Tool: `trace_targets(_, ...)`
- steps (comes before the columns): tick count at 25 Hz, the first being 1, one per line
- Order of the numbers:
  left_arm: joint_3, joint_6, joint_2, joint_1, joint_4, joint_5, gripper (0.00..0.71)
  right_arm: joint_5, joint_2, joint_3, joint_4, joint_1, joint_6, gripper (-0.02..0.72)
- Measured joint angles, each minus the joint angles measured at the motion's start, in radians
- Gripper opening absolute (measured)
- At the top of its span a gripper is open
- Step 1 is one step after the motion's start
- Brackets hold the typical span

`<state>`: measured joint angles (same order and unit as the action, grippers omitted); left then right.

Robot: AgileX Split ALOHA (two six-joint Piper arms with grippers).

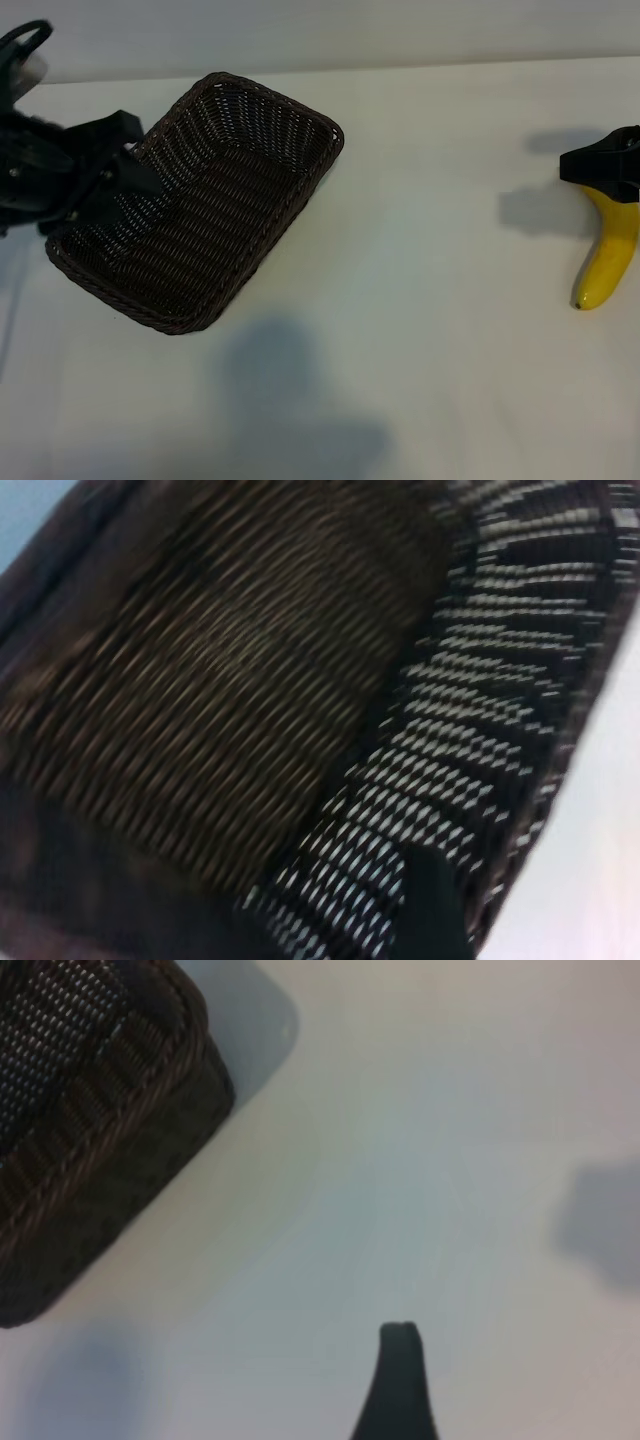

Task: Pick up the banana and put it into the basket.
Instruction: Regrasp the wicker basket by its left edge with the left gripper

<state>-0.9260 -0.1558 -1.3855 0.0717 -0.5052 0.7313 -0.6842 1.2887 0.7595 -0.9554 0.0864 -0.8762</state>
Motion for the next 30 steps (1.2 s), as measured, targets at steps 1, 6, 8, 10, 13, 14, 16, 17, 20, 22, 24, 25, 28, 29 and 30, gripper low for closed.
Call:
trace_targets(1,0.000,-0.058,0.008,0.000,0.034,0.017,0.529,0.000,0.000,0.000,0.000,0.000,0.000,0.594)
trace_targets(6,-0.009,-0.327,0.047,0.000,0.154,0.091,0.529,0.000,0.000,0.000,0.000,0.000,0.000,0.594)
trace_targets(8,-0.031,-0.400,0.049,0.000,0.174,0.141,0.529,0.000,0.000,0.000,0.000,0.000,0.000,0.594)
trace_targets(10,-0.041,-0.458,0.049,0.000,0.201,0.169,0.529,0.000,0.000,0.000,0.000,0.000,0.000,0.594)
trace_targets(13,-0.044,-0.555,0.049,0.000,0.253,0.187,0.520,0.000,0.000,0.000,0.000,0.000,0.000,0.594)
trace_targets(14,-0.044,-0.583,0.048,0.000,0.270,0.191,0.515,0.000,0.000,0.000,-0.002,0.000,0.000,0.594)
trace_targets(16,-0.044,-0.611,0.039,0.000,0.276,0.206,0.500,0.000,0.000,0.000,-0.009,0.000,0.000,0.594)
trace_targets(17,-0.044,-0.616,0.029,0.000,0.276,0.215,0.495,0.000,0.000,0.000,-0.009,0.000,0.000,0.594)
trace_targets(20,-0.045,-0.619,-0.007,0.000,0.279,0.239,0.488,0.001,0.000,0.000,-0.011,0.000,0.001,0.594)
trace_targets(22,-0.045,-0.620,-0.030,0.000,0.279,0.241,0.486,0.001,0.000,0.000,-0.012,0.000,0.002,0.594)
trace_targets(24,-0.045,-0.620,-0.054,0.000,0.281,0.240,0.484,0.001,0.000,0.000,-0.012,0.000,0.004,0.594)
trace_targets(25,-0.045,-0.620,-0.066,0.000,0.281,0.240,0.484,0.002,0.000,0.000,-0.013,0.000,0.004,0.594)
trace_targets(28,-0.045,-0.618,-0.101,0.000,0.281,0.238,0.484,0.002,0.000,0.000,-0.013,0.000,0.004,0.594)
trace_targets(29,-0.045,-0.617,-0.111,0.000,0.282,0.234,0.484,0.002,0.000,0.000,-0.013,0.000,0.005,0.594)
trace_targets(30,-0.045,-0.617,-0.123,0.000,0.282,0.231,0.484,0.002,0.000,0.000,-0.013,0.000,0.005,0.594)
